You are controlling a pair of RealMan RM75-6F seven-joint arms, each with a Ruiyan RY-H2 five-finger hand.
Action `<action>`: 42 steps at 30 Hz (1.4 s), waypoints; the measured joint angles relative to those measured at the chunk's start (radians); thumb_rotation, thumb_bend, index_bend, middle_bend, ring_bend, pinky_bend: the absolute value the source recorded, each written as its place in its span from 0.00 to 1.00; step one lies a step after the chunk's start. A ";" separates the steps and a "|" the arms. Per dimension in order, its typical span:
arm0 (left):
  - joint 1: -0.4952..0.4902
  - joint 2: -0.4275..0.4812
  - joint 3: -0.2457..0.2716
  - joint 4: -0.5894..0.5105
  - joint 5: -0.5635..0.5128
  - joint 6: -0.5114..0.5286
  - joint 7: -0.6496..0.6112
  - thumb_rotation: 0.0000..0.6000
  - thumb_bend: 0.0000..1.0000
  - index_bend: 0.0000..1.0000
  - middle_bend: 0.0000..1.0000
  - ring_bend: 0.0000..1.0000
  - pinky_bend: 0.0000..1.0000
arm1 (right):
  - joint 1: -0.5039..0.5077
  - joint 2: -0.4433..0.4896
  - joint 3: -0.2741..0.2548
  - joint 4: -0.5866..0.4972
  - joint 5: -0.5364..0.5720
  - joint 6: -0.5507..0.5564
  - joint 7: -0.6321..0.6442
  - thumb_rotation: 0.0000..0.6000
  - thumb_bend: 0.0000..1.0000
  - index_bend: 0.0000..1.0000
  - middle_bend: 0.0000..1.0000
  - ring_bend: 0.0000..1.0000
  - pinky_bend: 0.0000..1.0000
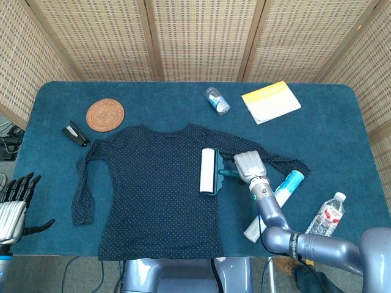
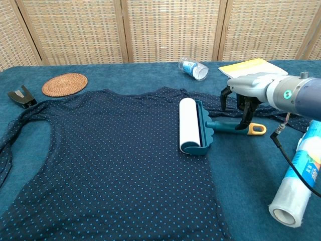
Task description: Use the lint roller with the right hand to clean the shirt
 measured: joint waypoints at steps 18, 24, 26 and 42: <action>-0.005 0.001 0.001 0.001 -0.012 -0.006 0.001 1.00 0.00 0.00 0.00 0.00 0.00 | 0.031 -0.055 -0.061 0.097 0.063 0.008 0.007 1.00 0.41 0.42 1.00 1.00 1.00; -0.008 -0.002 0.002 0.002 -0.016 -0.011 0.008 1.00 0.00 0.00 0.00 0.00 0.00 | 0.034 -0.074 -0.067 0.121 0.061 -0.007 0.028 1.00 0.41 0.43 1.00 1.00 1.00; -0.009 -0.003 0.002 0.002 -0.018 -0.012 0.009 1.00 0.00 0.00 0.00 0.00 0.00 | 0.038 -0.084 -0.067 0.132 0.061 -0.008 0.029 1.00 0.41 0.44 1.00 1.00 1.00; -0.014 -0.003 0.001 0.007 -0.029 -0.021 0.003 1.00 0.00 0.00 0.00 0.00 0.00 | 0.061 -0.136 -0.074 0.190 0.077 0.002 0.005 1.00 0.87 0.66 1.00 1.00 1.00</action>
